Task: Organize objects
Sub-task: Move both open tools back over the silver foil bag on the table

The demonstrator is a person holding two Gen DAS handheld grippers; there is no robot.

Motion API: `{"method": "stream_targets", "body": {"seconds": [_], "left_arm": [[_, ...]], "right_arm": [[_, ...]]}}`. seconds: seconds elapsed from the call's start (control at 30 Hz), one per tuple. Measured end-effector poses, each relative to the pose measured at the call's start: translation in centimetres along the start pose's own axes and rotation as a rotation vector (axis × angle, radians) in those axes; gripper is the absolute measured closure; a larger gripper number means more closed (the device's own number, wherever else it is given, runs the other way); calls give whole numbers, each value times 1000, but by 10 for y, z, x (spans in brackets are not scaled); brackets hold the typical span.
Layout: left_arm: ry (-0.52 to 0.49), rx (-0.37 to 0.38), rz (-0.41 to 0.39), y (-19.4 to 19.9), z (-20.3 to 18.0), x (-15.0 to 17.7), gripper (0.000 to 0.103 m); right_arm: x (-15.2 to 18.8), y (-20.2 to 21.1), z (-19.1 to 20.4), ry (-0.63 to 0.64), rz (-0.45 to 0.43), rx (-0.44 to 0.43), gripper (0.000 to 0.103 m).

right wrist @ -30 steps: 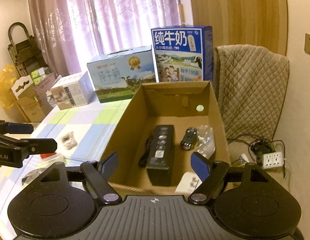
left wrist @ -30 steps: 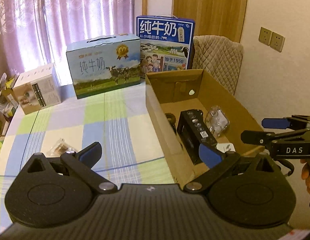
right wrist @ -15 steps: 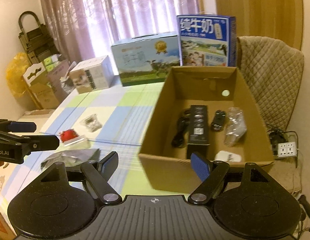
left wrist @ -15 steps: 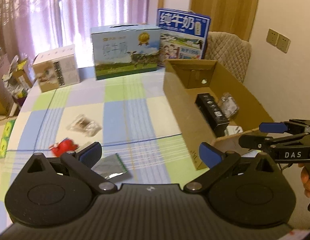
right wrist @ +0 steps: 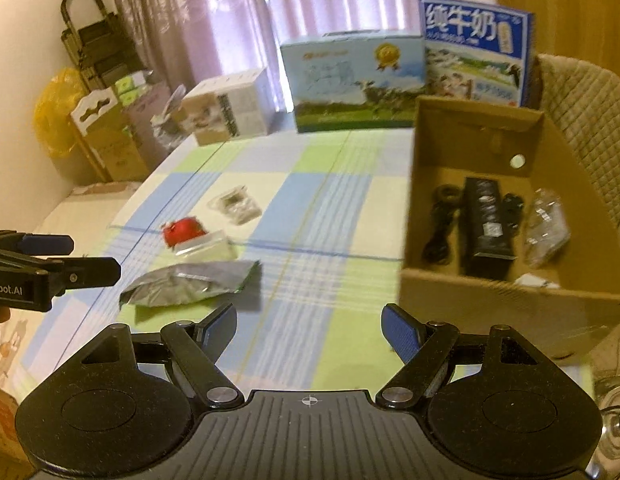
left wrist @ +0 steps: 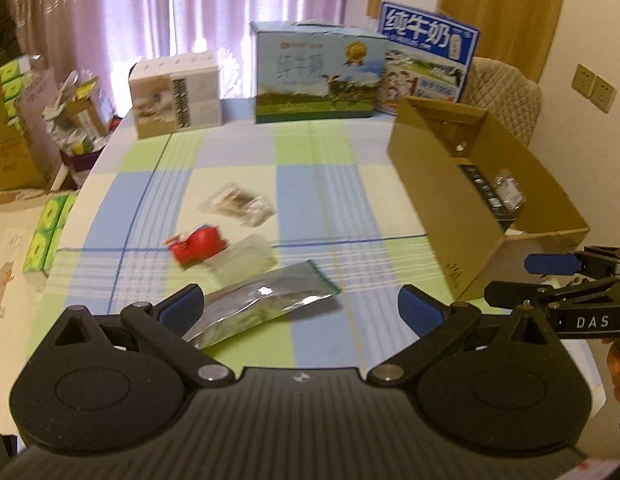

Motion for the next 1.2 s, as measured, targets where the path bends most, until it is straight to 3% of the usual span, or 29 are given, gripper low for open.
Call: {"method": "stream_targets", "body": {"seconds": [0.27,0.73,1.0,1.2], "left_arm": [[57,-32,37,4,40,19,1],[117,-69,85,-1,104,40,1],[-16,10,169,-52,101,32,1],[-120,129,257,-99,91,27,1]], "right_arm": [[15,-27,45,42,67,-55,26],[8,-69,93,130,79,-60,26],[20,-80,62,56,148,2,26],[32,-81,30,-35,195,56,26]]}}
Point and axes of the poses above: each gripper's, at about its wrist camera, not at the fingertips, and y roughly against the way its jaws point, z to its left, x to its underside, the point moved 10 cm from there along -y, roughly the way its jaws point, and after that the axes turned 14 degrees about x, right-handed, at the moved point
